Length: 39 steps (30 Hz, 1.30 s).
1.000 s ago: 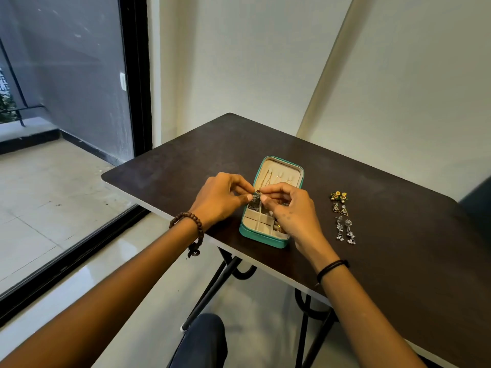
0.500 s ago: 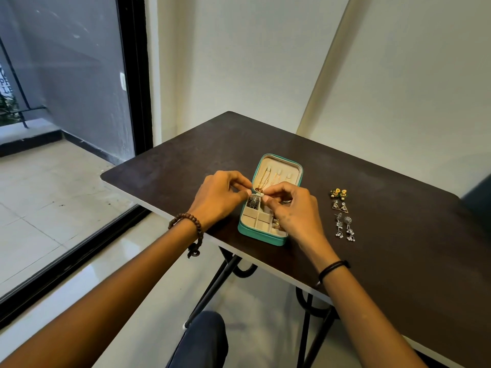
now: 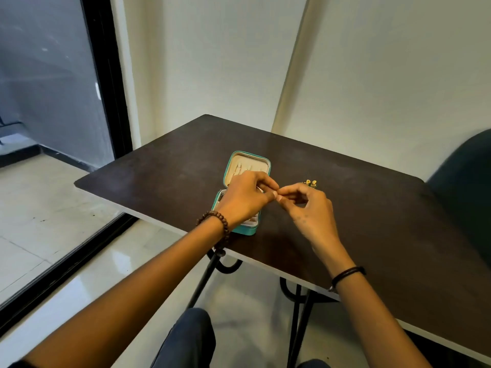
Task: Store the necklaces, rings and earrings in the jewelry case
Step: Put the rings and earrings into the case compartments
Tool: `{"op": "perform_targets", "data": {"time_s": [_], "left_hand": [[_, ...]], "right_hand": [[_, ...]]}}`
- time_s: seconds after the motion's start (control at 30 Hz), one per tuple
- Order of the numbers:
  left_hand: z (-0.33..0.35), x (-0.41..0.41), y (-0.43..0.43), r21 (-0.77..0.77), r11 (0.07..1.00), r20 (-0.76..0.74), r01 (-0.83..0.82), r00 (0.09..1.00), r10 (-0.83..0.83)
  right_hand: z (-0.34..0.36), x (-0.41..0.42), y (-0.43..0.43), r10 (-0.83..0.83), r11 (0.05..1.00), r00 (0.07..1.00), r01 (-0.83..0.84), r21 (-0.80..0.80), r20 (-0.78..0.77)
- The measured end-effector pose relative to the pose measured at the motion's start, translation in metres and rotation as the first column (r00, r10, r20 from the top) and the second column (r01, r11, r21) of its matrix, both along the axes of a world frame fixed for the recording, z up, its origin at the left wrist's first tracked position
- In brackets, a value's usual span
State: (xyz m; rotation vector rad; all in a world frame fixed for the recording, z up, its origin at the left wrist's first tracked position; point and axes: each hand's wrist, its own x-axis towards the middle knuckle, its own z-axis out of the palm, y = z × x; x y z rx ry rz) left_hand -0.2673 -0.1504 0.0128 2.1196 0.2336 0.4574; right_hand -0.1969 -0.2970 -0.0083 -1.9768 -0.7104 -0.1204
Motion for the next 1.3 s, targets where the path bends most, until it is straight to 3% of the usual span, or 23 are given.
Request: {"op": "perform_targets", "data": {"time_s": [0.3,0.63,0.8,1.1,1.3], "left_hand": [[-0.008,0.045,-0.059,-0.063,0.995,-0.029,0.078,0.996,-0.080],[-0.050,0.083,-0.076,-0.079,0.987,-0.073,-0.139,0.988,0.133],[-0.056,0.093,-0.077,-0.128,0.980,-0.025,-0.154,0.988,0.152],[-0.049,0.102,-0.078,-0.121,0.986,-0.168,-0.113,0.982,0.092],[-0.045,0.097,-0.085,-0.101,0.990,-0.185,-0.101,0.979,0.081]], "right_hand": [[-0.006,0.034,-0.058,-0.156,0.988,0.986,0.155,-0.016,-0.057],[-0.029,0.070,-0.076,-0.364,0.930,0.884,0.362,-0.063,-0.295],[-0.030,0.074,-0.068,-0.329,0.943,0.901,0.331,-0.041,-0.284],[-0.033,0.076,-0.063,-0.261,0.963,0.947,0.241,-0.124,-0.189],[-0.034,0.071,-0.070,-0.237,0.969,0.954,0.218,-0.119,-0.183]]}}
